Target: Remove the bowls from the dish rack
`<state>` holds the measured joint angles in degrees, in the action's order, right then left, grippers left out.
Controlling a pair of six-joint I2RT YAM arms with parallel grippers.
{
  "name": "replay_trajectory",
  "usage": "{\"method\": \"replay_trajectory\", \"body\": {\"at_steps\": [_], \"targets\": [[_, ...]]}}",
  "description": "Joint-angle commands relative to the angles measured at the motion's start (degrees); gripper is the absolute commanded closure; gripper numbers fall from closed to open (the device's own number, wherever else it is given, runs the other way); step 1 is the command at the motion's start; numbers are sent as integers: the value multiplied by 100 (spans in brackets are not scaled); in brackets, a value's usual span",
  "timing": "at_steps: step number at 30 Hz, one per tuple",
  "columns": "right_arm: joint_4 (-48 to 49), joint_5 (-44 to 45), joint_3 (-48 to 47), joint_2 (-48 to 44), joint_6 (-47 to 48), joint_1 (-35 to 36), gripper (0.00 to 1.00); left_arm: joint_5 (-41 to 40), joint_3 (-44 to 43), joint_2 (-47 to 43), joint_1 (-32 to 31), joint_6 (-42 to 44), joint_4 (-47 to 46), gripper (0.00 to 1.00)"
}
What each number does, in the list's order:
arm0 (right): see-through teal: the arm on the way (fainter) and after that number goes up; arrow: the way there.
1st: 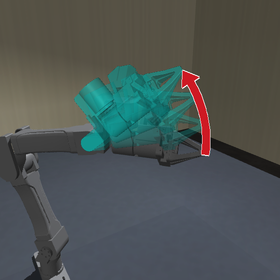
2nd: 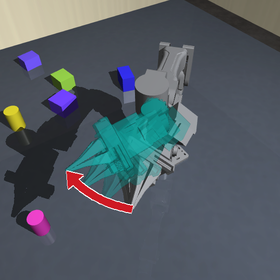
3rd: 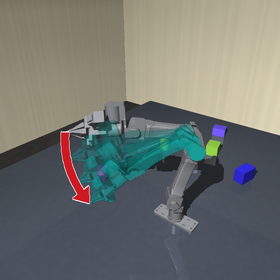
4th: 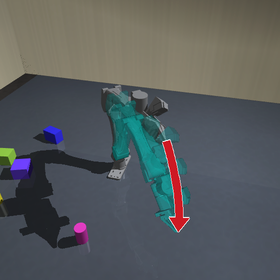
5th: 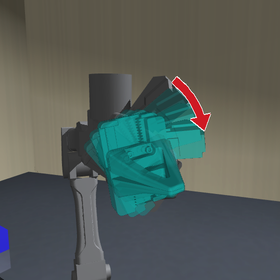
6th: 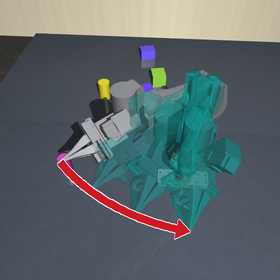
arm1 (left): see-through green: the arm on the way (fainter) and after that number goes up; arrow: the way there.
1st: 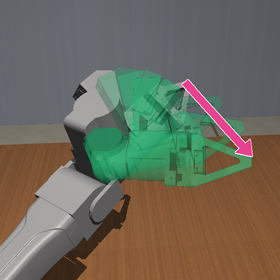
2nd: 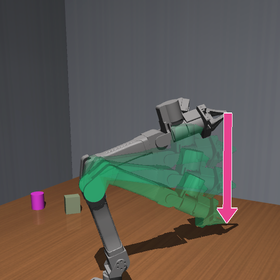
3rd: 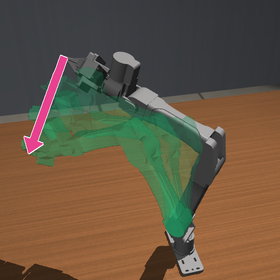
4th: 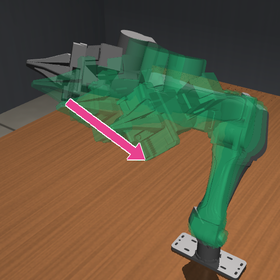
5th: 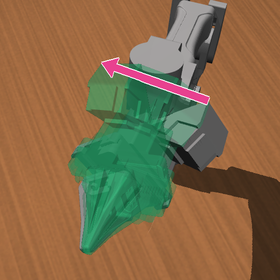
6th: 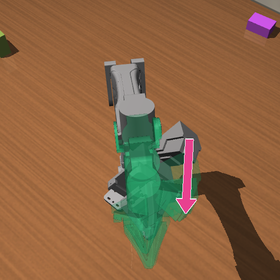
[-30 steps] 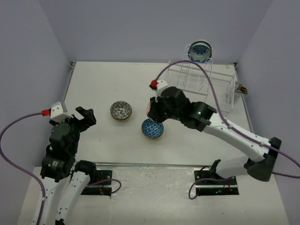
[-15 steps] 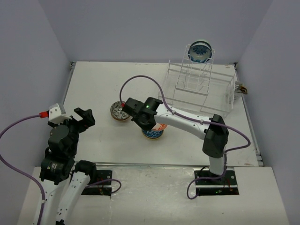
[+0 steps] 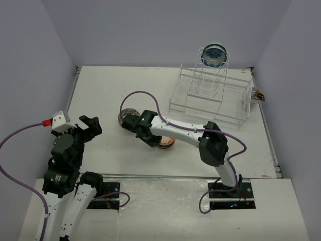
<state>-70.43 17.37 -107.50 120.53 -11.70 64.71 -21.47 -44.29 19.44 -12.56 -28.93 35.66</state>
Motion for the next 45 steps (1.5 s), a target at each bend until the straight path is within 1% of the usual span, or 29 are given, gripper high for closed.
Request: {"method": "replay_trajectory", "body": {"at_steps": [1, 6, 9, 10, 13, 14, 15, 16, 19, 20, 25, 29, 31, 34, 35, 36, 39, 40, 43, 45], "targets": [[-199, 416, -306, 23, 116, 51, 100, -85, 0, -2, -10, 1, -156, 0], [-111, 443, -289, 120, 54, 60, 100, -85, 0, -2, -10, 1, -156, 0], [-94, 461, -271, 129, -16, 51, 94, -85, -9, -11, -10, 1, -147, 0], [-76, 461, -262, 120, -33, 51, 90, -85, -9, -11, -10, 1, -147, 0], [12, 426, -192, 41, -69, 51, 87, -94, -9, -28, -10, 1, -147, 0], [30, 426, -175, -3, -104, 59, 82, -94, 0, -19, -10, 1, -147, 0], [47, 426, -166, -21, -104, 60, 80, -94, -9, -19, -10, 1, -147, 0], [65, 434, -140, -47, -139, 60, 74, -94, -9, -28, -10, 1, -147, 0], [118, 364, -87, -170, -192, 51, 71, -94, -9, -19, -10, 1, -147, 0], [126, 355, -78, -231, -201, 51, 67, -94, -9, -11, -10, 1, -147, 0], [100, 320, -43, -398, -288, 51, 61, -94, -9, -2, -10, 1, -147, 0], [179, 198, 89, -609, -341, 59, 48, -94, -9, -10, -10, 1, -138, 0], [232, 188, 176, -706, -367, 59, 46, -94, -9, -10, -10, 1, -147, 0], [328, 197, 265, -803, -420, 51, 48, -85, -9, -11, -10, 1, -147, 0], [363, 188, 291, -829, -438, 51, 50, -85, -9, -11, -10, 1, -147, 0], [399, 145, 352, -855, -447, 51, 59, -85, -9, -11, -10, 1, -147, 0], [539, -5, 458, -926, -421, 51, 77, -85, 0, -11, -10, 1, -147, 0], [557, -22, 476, -917, -429, 59, 86, -85, -9, -11, -10, 1, -147, 0], [679, -128, 599, -856, -438, 51, 92, -85, -9, -19, -10, 1, -147, 0], [759, -163, 669, -803, -438, 51, 93, -94, -9, -28, -10, 1, -147, 0]]}}
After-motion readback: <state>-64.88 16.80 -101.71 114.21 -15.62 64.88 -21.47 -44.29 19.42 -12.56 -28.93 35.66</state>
